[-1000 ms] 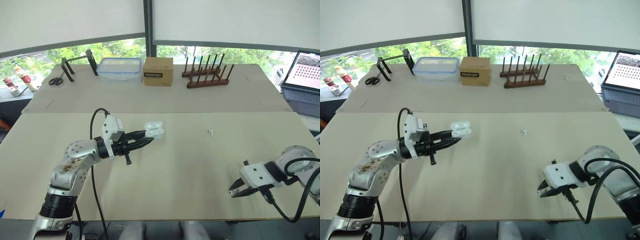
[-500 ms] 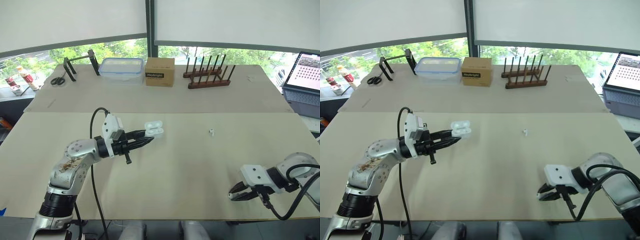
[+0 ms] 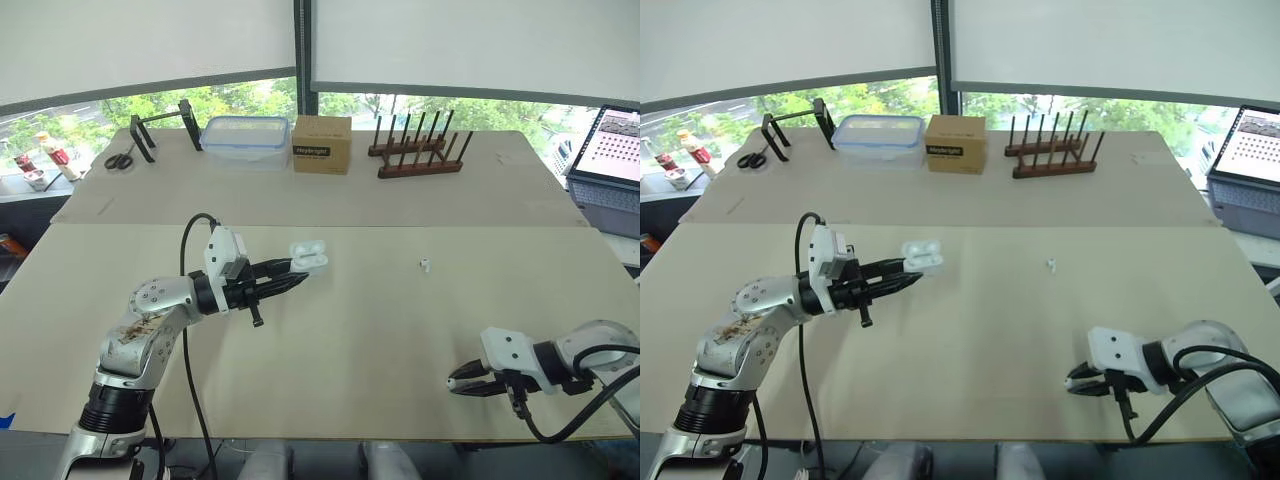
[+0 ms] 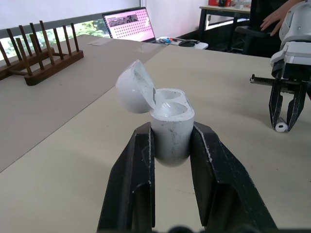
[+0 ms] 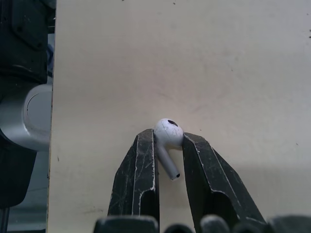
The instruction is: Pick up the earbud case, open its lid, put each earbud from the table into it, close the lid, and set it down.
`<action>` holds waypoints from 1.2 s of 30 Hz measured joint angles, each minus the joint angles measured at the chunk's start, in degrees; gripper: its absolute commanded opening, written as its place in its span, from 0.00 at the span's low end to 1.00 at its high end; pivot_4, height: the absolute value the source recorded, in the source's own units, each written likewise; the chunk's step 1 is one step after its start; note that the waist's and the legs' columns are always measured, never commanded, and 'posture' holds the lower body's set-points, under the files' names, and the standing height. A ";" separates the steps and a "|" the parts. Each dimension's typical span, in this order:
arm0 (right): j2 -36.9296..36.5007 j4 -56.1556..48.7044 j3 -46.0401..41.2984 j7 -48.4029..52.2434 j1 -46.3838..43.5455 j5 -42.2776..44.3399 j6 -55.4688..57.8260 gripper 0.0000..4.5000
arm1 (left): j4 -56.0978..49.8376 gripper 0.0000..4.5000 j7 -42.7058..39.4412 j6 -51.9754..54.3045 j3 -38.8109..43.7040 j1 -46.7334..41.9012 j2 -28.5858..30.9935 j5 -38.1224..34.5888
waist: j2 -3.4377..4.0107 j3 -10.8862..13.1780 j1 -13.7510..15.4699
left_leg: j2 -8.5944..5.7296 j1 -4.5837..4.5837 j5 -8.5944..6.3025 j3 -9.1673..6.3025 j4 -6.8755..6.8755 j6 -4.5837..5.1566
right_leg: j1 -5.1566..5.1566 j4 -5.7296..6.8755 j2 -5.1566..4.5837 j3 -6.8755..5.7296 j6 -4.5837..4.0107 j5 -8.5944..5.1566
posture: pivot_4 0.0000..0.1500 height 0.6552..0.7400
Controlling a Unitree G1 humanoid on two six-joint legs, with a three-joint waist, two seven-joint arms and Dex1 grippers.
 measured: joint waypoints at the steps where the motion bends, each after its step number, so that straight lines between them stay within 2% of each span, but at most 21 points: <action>1: -0.17 -0.04 -0.91 -0.24 0.78 0.13 0.35 0.08 | 0.00 0.11 0.00 0.00 0.01 0.00 0.17 0.00 | 0.00 0.00 0.03 | -0.01 -0.01 0.00 0.00 0.00 0.00 | 0.00 0.00 -0.01 0.00 0.00 0.00 | 1.00 1.00; 11: -1.61 2.20 -2.40 0.80 2.16 -1.28 -3.02 0.08 | 0.03 0.11 -0.07 -0.01 -0.07 -0.16 0.06 0.02 | 0.00 0.00 -0.04 | -0.02 0.06 0.00 0.06 0.00 0.00 | 0.09 -0.04 0.01 -0.01 0.00 0.00 | 1.00 1.00; 12: -1.61 2.37 -2.27 0.85 1.95 -1.43 -3.05 0.31 | 0.03 0.11 -0.08 -0.01 -0.07 -0.18 0.05 0.02 | 0.00 0.00 -0.03 | -0.01 0.11 0.00 0.05 0.00 0.00 | 0.16 -0.07 0.01 -0.02 0.00 0.00 | 1.00 1.00; 16: -1.60 2.67 -1.84 0.74 1.64 -2.26 -3.16 0.61 | 0.03 0.11 -0.13 -0.01 -0.08 -0.20 0.04 0.02 | -0.01 0.01 -0.13 | 0.03 0.56 -0.02 0.05 -0.10 0.02 | 0.74 -0.35 0.04 -0.13 0.00 0.00 | 1.00 1.00; 24: -1.86 -0.47 -1.84 0.27 0.75 -1.97 -1.42 0.61 | 0.04 0.11 -0.29 -0.02 -0.09 -0.20 0.05 0.08 | 0.00 0.01 -0.15 | 0.03 0.58 -0.02 0.00 -0.12 0.03 | 0.75 -0.36 0.03 -0.13 0.01 -0.01 | 1.00 1.00; 31: -7.85 -14.82 -3.69 -0.37 2.07 -1.96 6.61 0.61 | 0.31 0.11 -0.57 -0.22 -0.21 -0.19 0.04 0.21 | 0.01 0.02 -0.04 | 0.02 0.56 -0.03 -0.03 -0.11 0.04 | 0.76 -0.40 0.02 -0.15 0.02 -0.01 | 1.00 1.00; 36: -12.32 -19.47 -0.37 -3.57 -0.28 -10.36 12.30 0.61 | 0.47 0.11 -0.75 -0.45 -0.50 -0.18 -0.09 0.33 | 0.01 0.02 -0.17 | 0.02 0.56 -0.03 0.00 -0.11 0.04 | 0.74 -0.39 0.01 -0.14 0.02 -0.01 | 1.00 1.00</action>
